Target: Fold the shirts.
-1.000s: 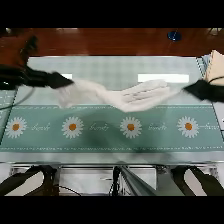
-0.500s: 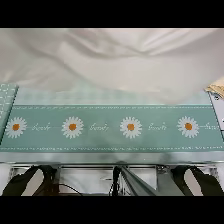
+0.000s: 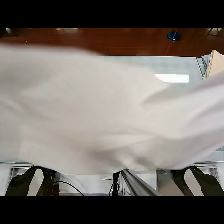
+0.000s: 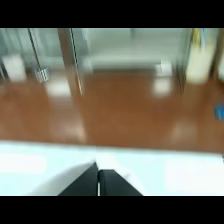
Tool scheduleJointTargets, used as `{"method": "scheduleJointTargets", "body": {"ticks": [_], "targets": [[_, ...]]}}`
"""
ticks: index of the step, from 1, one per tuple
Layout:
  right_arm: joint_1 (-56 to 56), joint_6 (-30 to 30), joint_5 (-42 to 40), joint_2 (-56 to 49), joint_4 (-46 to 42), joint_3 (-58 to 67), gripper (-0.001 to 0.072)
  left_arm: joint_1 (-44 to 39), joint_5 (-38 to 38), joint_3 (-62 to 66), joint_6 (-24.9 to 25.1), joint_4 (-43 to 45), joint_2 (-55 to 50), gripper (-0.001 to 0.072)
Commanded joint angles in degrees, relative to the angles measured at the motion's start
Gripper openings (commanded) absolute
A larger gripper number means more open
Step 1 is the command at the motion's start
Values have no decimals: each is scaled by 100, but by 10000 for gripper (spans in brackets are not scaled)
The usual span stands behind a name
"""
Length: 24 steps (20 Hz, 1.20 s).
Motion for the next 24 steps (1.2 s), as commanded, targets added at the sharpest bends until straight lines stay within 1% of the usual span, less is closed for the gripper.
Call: {"method": "scheduleJointTargets", "body": {"ticks": [1,2,3,5,7,9,11,13,15,17,18,19,21,22,24], "targets": [[17,-269,1357,-90,-522,-186,17,11,-721,-546,-485,313,192,26],[17,-271,1357,-90,-723,-452,17,9,-721,-951,-680,262,240,26],[17,-315,1355,-90,-813,-791,17,9,-719,-1462,-706,35,297,26],[17,-365,1349,-90,-789,-1792,16,11,-715,-2618,-699,-446,448,26],[20,-520,1298,-125,-785,-2896,16,9,-636,-4015,-492,-507,634,26],[190,-518,968,-313,-798,-3836,16,9,-166,-5261,-407,-538,719,25],[682,-428,306,-697,-914,-4166,17,7,525,-6164,-269,-660,662,26],[1375,-345,-573,-1316,-1141,-4159,17,-42,1388,-6612,155,-979,411,26],[1952,-350,-1451,-1954,-1241,-4159,17,-321,2315,-6651,542,-1215,-125,26],[2308,-356,-2358,-2529,-1447,-4159,17,-697,3300,-6649,1161,-1276,-717,26],[2400,-354,-2793,-2741,-1617,-4159,17,-859,3679,-6645,1464,-1281,-1014,26],[2433,-345,-3213,-2911,-1847,-4159,17,-999,3932,-6603,1862,-1281,-1351,27],[2411,-184,-3849,-3095,-2369,-4159,17,-1167,4103,-6424,2785,-1274,-1969,26],[2398,48,-4083,-3130,-2806,-4159,17,-1207,4201,-6328,3136,-1274,-2236,27],[2376,463,-4389,-3145,-3810,-4159,17,-1217,4594,-6151,3580,-1272,-2699,27]]}}
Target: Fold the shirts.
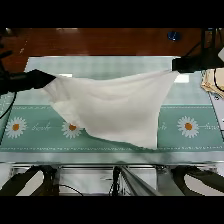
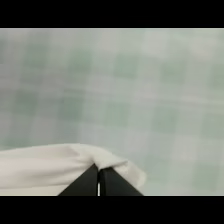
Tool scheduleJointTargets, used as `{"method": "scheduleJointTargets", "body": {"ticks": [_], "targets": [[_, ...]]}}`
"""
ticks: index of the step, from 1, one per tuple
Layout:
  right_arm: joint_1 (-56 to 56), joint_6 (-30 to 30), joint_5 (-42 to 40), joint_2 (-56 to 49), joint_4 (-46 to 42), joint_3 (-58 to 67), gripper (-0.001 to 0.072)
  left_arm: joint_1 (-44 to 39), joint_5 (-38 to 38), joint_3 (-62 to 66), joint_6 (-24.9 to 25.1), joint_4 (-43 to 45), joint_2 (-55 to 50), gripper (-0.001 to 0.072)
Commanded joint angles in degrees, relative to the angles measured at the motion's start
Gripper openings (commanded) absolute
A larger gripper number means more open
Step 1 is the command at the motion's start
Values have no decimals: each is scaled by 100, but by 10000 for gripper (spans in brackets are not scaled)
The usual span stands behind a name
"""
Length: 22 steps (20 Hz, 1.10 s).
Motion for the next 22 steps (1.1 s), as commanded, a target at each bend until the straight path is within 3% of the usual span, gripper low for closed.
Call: {"method": "scheduleJointTargets", "body": {"ticks": [1,4,9,14,15,18,20,22], "targets": [[57,636,-1001,-208,-1786,-11,17,-138,946,247,1246,-31,-901,28],[57,695,-1040,-356,-2159,-11,17,-260,1320,326,1451,-72,-1403,28],[63,697,-922,-944,-1449,-11,19,-916,1504,326,1451,-72,-2236,28],[63,699,-868,-1405,-964,-11,23,-1281,2481,328,1447,-72,-2643,33],[63,699,-866,-1432,-933,-11,75,-1303,2673,339,1449,-72,-2645,82],[48,697,-680,-1163,-1200,-9,438,-1088,2535,772,1445,-48,-2588,599],[17,691,-66,-767,-2083,-11,487,-649,1871,1255,1419,483,-2444,615],[-153,603,905,-442,-3239,-11,487,-83,1207,1561,573,1537,-2332,606]]}}
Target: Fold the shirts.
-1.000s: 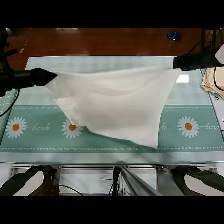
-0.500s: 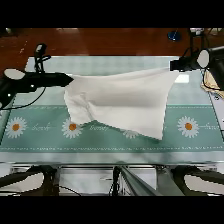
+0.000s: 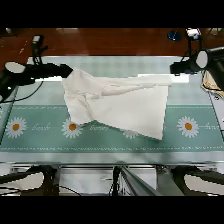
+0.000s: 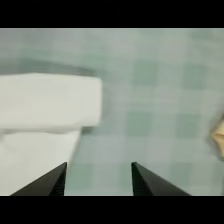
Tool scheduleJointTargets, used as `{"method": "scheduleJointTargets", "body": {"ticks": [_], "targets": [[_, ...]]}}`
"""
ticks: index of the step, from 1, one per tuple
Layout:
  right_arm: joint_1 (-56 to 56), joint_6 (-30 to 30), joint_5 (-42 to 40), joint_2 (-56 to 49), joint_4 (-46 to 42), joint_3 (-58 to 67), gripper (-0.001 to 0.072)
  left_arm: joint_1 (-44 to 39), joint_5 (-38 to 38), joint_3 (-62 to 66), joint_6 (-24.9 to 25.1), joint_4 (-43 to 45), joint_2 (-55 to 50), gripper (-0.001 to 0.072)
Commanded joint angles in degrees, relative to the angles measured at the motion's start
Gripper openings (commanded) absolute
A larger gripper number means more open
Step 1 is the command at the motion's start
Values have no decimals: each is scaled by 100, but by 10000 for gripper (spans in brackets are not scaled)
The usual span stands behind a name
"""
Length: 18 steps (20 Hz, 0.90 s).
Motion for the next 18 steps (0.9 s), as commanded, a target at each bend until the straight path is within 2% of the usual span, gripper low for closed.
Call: {"method": "scheduleJointTargets", "body": {"ticks": [1,2,3,6,8,14,18], "targets": [[-337,-92,1458,461,-1486,0,487,907,-1207,505,-1375,1547,133,606],[-601,-120,1707,503,-1338,-7,487,1257,-1644,463,-1921,1709,114,602],[-890,-131,1858,505,-988,-7,486,1534,-1930,337,-2002,1617,81,602],[-1700,-466,1744,505,844,-214,486,1991,-2376,-249,-1801,1193,-50,602],[-1958,-713,1718,505,1464,-428,486,2031,-2839,-400,-1464,778,-310,602],[-1971,-933,1716,505,1508,-789,469,1982,-3307,-398,-1464,-588,-1355,610],[-1971,-931,1707,505,1508,-791,469,1731,-3130,-306,-1467,-675,-1705,604]]}}
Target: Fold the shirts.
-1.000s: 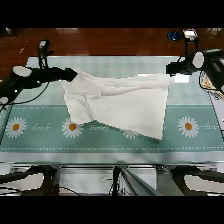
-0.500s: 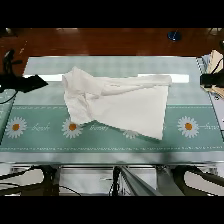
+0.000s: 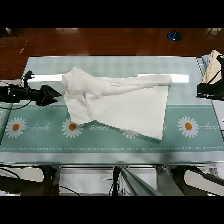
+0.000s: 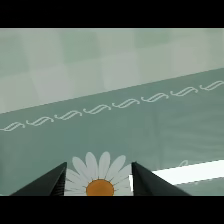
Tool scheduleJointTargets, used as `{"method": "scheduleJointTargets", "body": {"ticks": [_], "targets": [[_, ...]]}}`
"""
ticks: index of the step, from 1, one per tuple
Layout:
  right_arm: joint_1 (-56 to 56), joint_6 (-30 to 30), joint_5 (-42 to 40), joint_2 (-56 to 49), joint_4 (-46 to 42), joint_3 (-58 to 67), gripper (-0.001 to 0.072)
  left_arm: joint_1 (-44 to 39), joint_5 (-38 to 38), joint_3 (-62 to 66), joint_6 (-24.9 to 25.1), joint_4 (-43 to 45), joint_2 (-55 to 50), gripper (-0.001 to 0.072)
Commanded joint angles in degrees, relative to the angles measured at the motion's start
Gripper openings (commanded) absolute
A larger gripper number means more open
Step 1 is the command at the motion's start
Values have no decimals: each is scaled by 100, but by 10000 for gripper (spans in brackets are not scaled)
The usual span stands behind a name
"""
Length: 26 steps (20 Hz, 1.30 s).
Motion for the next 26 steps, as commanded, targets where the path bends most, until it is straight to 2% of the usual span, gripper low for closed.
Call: {"method": "scheduleJointTargets", "body": {"ticks": [1,4,5,6,17,18,19,20,23,26], "targets": [[-20,-37,11,0,72,-42,469,-232,114,66,9,-284,-306,604],[-20,-37,42,0,79,-39,468,-511,466,157,7,-282,-402,599],[-20,-37,70,2,76,-39,469,-588,551,186,7,-280,-424,542],[-20,-35,92,0,79,-39,469,-656,592,234,9,-243,-466,452],[-20,-33,133,2,181,-39,468,-1062,656,433,-20,387,-662,441],[-20,-31,136,2,197,-39,468,-1062,658,435,-17,385,-662,329],[-20,-33,133,2,221,-39,468,-1062,643,437,-13,385,-662,114],[-20,-31,140,2,232,-39,468,-1062,640,437,-9,385,-662,49],[-20,-39,260,13,127,-39,468,-1049,557,514,-13,387,-660,30],[-175,-219,951,13,-299,-131,492,-1049,428,688,-13,387,-658,30]]}}
